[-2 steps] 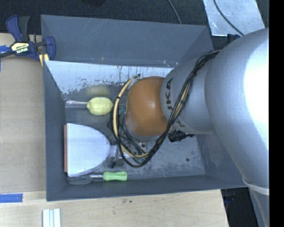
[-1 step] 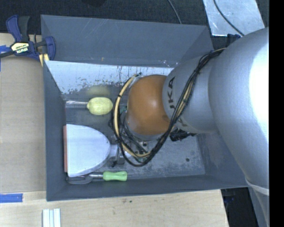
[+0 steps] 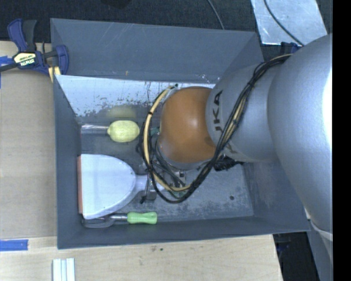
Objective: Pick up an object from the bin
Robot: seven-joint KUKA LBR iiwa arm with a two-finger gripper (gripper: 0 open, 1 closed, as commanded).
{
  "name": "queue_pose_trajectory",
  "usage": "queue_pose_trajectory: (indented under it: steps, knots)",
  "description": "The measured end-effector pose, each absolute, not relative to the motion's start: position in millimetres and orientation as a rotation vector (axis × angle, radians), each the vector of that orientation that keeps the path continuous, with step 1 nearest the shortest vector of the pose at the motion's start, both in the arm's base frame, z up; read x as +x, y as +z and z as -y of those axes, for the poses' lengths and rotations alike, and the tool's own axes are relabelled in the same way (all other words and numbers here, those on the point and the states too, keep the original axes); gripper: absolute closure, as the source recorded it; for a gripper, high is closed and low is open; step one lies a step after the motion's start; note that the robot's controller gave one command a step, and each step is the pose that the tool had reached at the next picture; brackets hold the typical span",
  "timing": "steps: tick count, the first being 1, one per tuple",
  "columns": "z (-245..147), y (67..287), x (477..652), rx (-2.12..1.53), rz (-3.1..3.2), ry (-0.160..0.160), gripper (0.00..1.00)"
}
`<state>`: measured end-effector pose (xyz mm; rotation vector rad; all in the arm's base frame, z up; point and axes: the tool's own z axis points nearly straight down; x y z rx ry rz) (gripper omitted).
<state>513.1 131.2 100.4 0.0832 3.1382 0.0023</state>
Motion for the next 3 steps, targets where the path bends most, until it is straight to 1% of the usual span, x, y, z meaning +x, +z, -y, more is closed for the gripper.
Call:
queue_pose_trajectory:
  steps: [1,3]
  knots:
    - [-131,114,513.4,0.084,-3.137,0.003,1.0]
    - [-131,158,513.5,0.084,-3.137,0.003,1.0]
